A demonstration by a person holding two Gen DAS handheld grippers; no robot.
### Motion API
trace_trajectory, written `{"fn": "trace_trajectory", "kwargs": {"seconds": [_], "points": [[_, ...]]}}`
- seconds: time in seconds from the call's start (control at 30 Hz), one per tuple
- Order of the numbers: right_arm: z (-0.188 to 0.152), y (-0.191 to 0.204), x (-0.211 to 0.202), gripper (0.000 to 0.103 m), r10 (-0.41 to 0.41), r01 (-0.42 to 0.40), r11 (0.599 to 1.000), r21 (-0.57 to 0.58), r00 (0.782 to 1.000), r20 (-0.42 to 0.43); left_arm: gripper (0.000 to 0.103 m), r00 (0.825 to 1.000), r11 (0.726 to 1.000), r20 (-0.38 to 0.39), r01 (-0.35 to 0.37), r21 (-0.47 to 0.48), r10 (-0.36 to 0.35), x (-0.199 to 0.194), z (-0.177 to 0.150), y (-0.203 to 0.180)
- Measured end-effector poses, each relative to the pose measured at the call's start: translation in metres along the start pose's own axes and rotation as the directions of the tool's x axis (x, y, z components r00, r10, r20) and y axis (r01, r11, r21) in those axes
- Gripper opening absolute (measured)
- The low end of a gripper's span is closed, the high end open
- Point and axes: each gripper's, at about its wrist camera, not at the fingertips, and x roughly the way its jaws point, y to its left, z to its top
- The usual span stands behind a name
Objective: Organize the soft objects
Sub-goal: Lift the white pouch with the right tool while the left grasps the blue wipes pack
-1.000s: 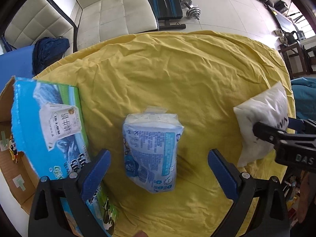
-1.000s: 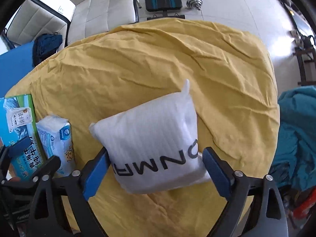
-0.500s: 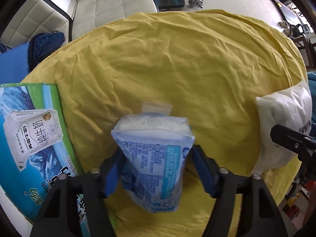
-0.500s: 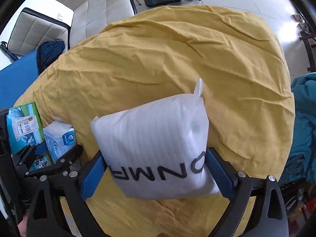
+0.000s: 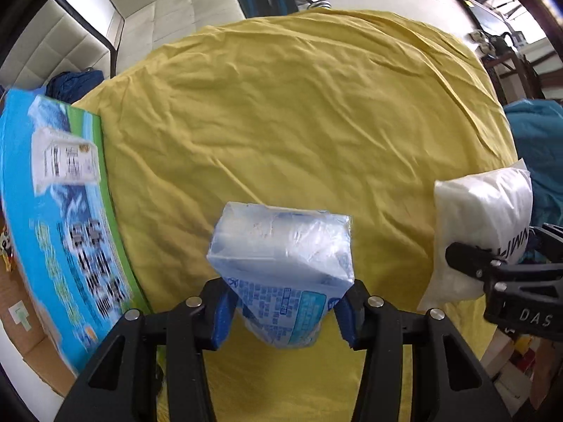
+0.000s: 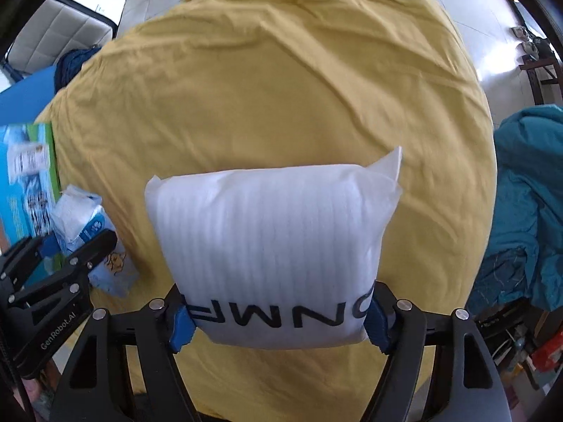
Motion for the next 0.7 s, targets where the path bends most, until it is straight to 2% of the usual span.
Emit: {"fn": "trace_trajectory", "kwargs": {"seconds": [0.1, 0.23, 0.37, 0.53, 0.7], "points": [[-0.040, -0.007, 0.006, 0.078, 0.000, 0.000, 1.000, -0.010, 1.000, -0.016, 0.045, 1.000, 1.000, 0.006, 0.005, 0.021, -0.005, -0.004, -0.034, -0.009], [-0.101, -0.019, 0.026, 0.078, 0.051, -0.049, 0.998, 0.032, 0.997, -0.052, 0.045, 0.998, 0.999, -0.057, 0.041, 0.026, -0.040, 0.012, -0.084, -0.012], [-0.146, -0.027, 0.042, 0.078, 0.053, -0.049, 0.996, 0.074, 0.997, -0.058, 0.045, 0.989, 0.997, -0.130, 0.070, 0.025, -0.066, 0.030, -0.133, -0.009], [-0.169, -0.022, 0.051, 0.079, -0.008, 0.009, 0.998, 0.069, 1.000, -0.018, 0.045, 0.984, 0.998, -0.166, 0.060, 0.004, -0.058, 0.050, -0.163, 0.001], [-0.179, -0.004, 0.067, 0.082, -0.036, 0.033, 0.996, 0.087, 0.999, 0.031, 0.046, 0.988, 0.996, -0.134, 0.079, -0.033, -0.082, 0.056, -0.179, 0.011]]}}
